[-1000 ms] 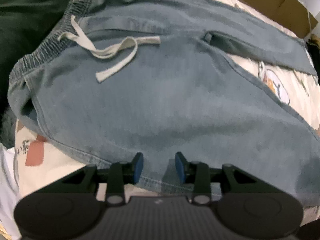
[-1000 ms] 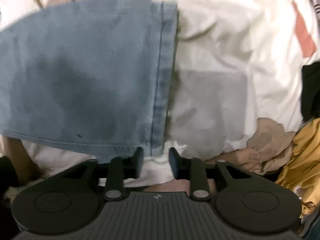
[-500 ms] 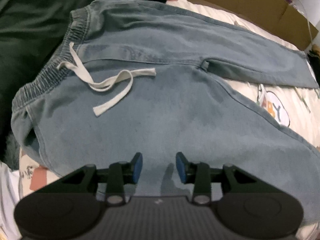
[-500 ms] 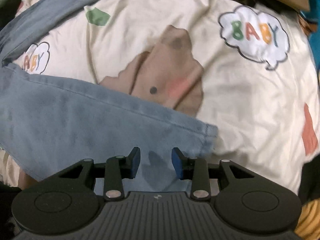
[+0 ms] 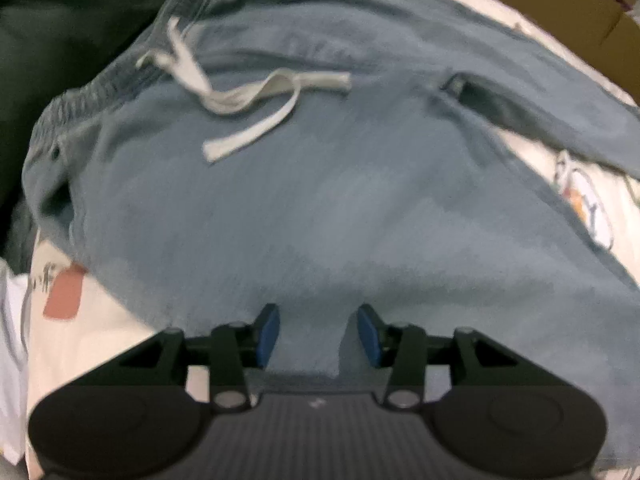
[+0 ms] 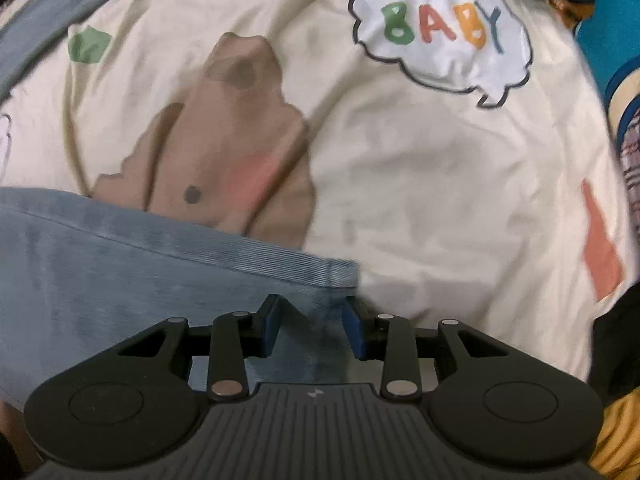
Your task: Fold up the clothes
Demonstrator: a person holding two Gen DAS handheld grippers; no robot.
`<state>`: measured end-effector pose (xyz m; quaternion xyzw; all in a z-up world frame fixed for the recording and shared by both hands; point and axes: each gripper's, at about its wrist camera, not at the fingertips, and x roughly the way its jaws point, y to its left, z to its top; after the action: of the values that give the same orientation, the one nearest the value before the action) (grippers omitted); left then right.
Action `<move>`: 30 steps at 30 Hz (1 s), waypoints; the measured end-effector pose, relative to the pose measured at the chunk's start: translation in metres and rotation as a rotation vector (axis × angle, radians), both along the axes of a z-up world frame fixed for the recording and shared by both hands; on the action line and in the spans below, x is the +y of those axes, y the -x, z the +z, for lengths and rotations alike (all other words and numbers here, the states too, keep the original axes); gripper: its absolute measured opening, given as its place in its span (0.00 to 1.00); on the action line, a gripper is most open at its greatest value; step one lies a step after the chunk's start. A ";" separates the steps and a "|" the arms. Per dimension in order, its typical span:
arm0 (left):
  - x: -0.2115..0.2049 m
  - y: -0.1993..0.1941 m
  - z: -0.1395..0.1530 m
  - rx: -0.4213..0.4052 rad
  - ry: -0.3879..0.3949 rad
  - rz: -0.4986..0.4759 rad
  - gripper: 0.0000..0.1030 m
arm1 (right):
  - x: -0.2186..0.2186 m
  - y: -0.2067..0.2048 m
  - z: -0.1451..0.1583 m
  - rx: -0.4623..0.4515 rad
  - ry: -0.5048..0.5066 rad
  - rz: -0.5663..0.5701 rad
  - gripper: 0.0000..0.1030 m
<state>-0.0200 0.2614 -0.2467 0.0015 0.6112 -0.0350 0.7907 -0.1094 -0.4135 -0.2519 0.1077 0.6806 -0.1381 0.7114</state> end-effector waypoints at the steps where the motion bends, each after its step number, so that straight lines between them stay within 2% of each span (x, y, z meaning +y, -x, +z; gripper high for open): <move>1: 0.003 0.003 -0.001 0.002 -0.002 0.003 0.45 | 0.001 -0.001 0.002 0.000 0.023 0.014 0.40; 4: 0.017 0.012 0.003 -0.005 -0.005 0.010 0.45 | 0.002 -0.003 0.013 -0.034 0.056 0.037 0.40; 11: 0.061 0.029 0.032 -0.043 -0.034 0.081 0.47 | 0.013 -0.004 0.053 -0.258 -0.026 0.052 0.40; 17: 0.103 0.038 0.070 -0.117 -0.034 0.185 0.47 | 0.037 -0.006 0.074 -0.362 -0.062 0.089 0.40; 22: 0.129 0.046 0.105 -0.181 -0.021 0.247 0.50 | 0.051 -0.010 0.087 -0.396 -0.116 0.087 0.41; 26: 0.145 0.048 0.121 -0.219 -0.001 0.292 0.51 | 0.067 -0.013 0.101 -0.416 -0.133 0.171 0.47; 30: 0.150 0.044 0.122 -0.233 0.003 0.303 0.51 | 0.079 -0.013 0.111 -0.403 -0.195 0.258 0.47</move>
<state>-0.0636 0.4111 -0.1250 -0.0876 0.5086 0.0838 0.8524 -0.0961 -0.3346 -0.1404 0.1132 0.5435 0.0443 0.8306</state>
